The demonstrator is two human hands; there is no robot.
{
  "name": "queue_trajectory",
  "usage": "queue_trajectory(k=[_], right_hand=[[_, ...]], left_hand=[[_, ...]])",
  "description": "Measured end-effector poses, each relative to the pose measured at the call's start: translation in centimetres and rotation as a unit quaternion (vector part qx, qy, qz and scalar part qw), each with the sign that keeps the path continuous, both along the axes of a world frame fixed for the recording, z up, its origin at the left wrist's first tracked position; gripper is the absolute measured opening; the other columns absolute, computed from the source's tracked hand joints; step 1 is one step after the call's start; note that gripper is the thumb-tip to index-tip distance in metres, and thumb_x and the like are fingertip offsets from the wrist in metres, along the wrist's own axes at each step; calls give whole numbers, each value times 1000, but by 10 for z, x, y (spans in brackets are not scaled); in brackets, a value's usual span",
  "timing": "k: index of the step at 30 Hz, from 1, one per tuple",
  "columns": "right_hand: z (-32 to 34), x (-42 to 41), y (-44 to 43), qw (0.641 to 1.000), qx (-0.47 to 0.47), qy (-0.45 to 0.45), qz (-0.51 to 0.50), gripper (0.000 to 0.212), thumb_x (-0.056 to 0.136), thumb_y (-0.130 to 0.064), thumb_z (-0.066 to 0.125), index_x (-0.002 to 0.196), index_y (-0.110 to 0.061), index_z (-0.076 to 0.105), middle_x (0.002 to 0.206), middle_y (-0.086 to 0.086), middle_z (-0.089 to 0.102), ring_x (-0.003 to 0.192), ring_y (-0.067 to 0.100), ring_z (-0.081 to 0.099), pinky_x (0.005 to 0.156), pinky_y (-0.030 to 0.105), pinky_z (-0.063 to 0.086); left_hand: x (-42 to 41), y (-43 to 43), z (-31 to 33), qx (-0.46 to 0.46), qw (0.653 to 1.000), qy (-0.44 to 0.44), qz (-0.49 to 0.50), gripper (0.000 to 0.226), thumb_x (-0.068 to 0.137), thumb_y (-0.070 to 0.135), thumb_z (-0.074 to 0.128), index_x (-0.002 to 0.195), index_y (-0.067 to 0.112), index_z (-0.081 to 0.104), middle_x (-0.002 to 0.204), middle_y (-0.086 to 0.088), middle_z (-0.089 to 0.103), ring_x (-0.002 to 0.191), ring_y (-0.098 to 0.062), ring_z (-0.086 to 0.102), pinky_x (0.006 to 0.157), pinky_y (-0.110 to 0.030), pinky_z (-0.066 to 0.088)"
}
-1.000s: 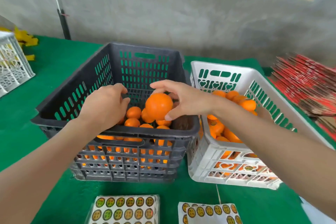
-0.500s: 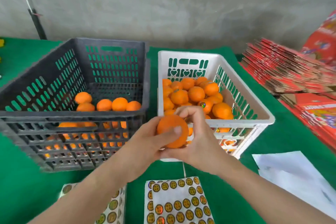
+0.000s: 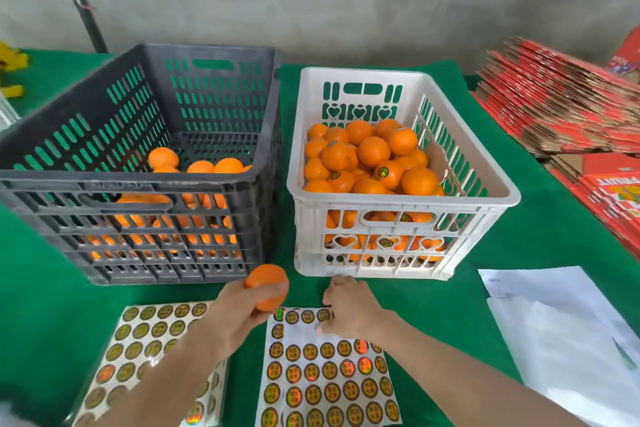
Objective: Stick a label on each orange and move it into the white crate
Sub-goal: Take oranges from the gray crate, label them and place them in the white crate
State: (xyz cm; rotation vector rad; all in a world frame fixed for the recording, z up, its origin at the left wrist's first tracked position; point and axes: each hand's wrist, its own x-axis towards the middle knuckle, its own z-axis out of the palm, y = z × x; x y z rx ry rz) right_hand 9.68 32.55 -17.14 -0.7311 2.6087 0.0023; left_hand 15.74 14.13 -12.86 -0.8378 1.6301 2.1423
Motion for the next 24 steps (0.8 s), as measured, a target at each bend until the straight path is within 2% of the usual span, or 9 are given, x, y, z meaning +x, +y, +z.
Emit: queue_trajectory(k=[3, 7, 9, 12, 14, 16, 18, 20, 24], right_hand=[[-3, -3, 2, 999, -47, 19, -20, 43, 84, -41, 63, 109, -6, 59, 116, 12, 53, 112, 29, 48, 94, 37, 37], [-3, -2, 8, 988, -139, 39, -54, 26, 87, -26, 63, 105, -7, 61, 111, 8, 57, 104, 26, 54, 85, 29, 40], [0, 0, 11, 974, -211, 28, -77, 14, 86, -23, 65, 93, -12, 61, 96, 1, 57, 90, 20, 55, 72, 23, 37], [8, -3, 11, 952, -291, -9, -92, 13, 84, -20, 67, 82, -21, 55, 79, -12, 48, 78, 13, 48, 60, 16, 31], [15, -3, 11, 943, -321, 2, -85, 11, 84, -18, 67, 91, -18, 57, 89, -8, 54, 88, 15, 52, 68, 14, 33], [16, 3, 12, 941, -318, 98, -59, 24, 85, -17, 66, 108, -13, 60, 109, -1, 58, 107, 17, 50, 87, 16, 32], [12, 15, 13, 929, -335, 158, -27, 20, 85, -16, 64, 104, -9, 66, 107, 6, 60, 106, 21, 50, 92, 23, 34], [8, 30, 10, 934, -336, 119, -34, 18, 87, -24, 60, 98, -14, 70, 101, 5, 61, 102, 19, 51, 90, 29, 41], [-5, 41, 2, 949, -294, 84, -78, 26, 88, -33, 56, 110, -23, 67, 109, -2, 58, 106, 14, 49, 90, 24, 37]], left_hand=[[6, -2, -9, 16, 1000, -12, 10, 65, 55, 17, 77, 111, -5, 52, 99, -16, 57, 84, -23, 56, 60, -24, 48], [12, 2, -17, 52, 999, -3, 0, 63, 60, 21, 78, 115, 0, 56, 111, -18, 64, 104, -29, 59, 84, -34, 49], [13, 4, -20, 59, 997, 15, -46, 73, 57, 27, 88, 118, 0, 59, 112, -16, 68, 110, -31, 59, 96, -37, 45], [11, 11, -16, 34, 990, 32, -135, 85, 42, 43, 84, 115, 6, 63, 112, -11, 70, 107, -26, 62, 90, -33, 46], [8, 16, -11, 24, 986, 34, -161, 80, 44, 44, 81, 113, 7, 65, 108, -11, 71, 98, -23, 64, 82, -30, 47], [4, 19, -13, 34, 990, 29, -136, 76, 50, 38, 80, 116, 4, 63, 108, -15, 70, 98, -26, 64, 81, -32, 49], [3, 20, -15, 56, 993, 21, -102, 77, 51, 36, 80, 118, 3, 61, 112, -19, 68, 101, -30, 62, 82, -36, 50], [2, 21, -16, 76, 993, 15, -84, 91, 37, 39, 88, 117, 5, 61, 116, -21, 66, 105, -34, 61, 86, -40, 50], [0, 23, -16, 120, 992, 3, -50, 106, 21, 37, 94, 117, 7, 59, 110, -21, 68, 96, -34, 64, 82, -42, 51]])
